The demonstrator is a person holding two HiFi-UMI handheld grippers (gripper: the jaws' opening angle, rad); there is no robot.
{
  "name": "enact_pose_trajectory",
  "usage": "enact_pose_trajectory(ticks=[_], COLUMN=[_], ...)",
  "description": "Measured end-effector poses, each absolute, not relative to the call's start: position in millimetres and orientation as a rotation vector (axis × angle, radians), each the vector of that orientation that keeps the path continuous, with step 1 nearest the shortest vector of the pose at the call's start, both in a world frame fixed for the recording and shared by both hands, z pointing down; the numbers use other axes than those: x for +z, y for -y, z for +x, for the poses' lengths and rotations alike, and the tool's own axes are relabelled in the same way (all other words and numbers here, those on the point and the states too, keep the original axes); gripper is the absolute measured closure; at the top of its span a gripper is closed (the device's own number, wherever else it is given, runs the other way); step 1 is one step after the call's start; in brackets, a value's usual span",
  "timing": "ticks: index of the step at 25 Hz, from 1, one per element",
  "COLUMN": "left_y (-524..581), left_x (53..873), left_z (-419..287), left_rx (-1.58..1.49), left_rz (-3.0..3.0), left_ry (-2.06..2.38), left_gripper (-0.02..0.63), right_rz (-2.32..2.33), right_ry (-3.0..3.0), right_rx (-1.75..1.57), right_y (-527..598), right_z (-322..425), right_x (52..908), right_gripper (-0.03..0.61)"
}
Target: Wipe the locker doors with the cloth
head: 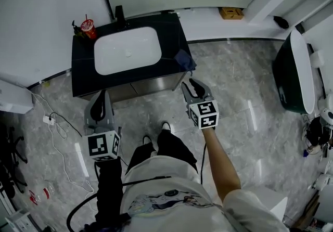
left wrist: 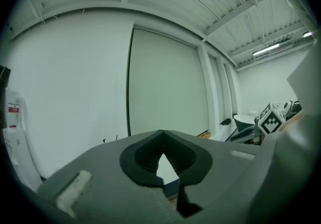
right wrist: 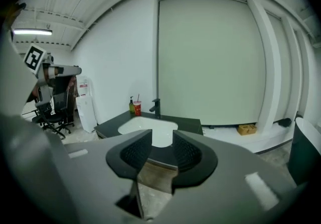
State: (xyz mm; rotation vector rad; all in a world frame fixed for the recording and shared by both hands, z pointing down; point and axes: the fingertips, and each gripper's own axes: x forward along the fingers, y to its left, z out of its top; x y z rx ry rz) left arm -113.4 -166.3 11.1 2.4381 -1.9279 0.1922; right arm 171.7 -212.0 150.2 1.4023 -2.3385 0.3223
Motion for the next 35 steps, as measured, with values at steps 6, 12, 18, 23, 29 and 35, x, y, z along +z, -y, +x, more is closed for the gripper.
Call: enact_pose_trajectory(ticks=[6,12,18,23,29,35], left_y=[206,234,252,274,307,328], left_x=[17,16,44,88,138,157], left_z=[-103,-99,-100,-90,-44,0], left_rx=[0.23,0.294,0.352,0.401,0.48,0.528], left_rz=[2.377,2.311,2.248,2.19,2.221,2.292], left_ry=[2.005,2.078,2.078,1.978,1.798,1.67], left_gripper=[0.614,0.613,0.612,0.612,0.612,0.612], right_rz=[1.314,1.214,1.093,1.005,0.946,0.847], right_ry=[2.227,2.081,1.994,1.984,1.982,1.981], right_rx=[0.47,0.638,0.657,0.64,0.645,0.691], right_y=[298,358,386,393,404,409], right_z=[222,259,269,258,253,251], right_x=[237,320,362,380,397,403], right_gripper=[0.439,0.419,0.4,0.385,0.367,0.342])
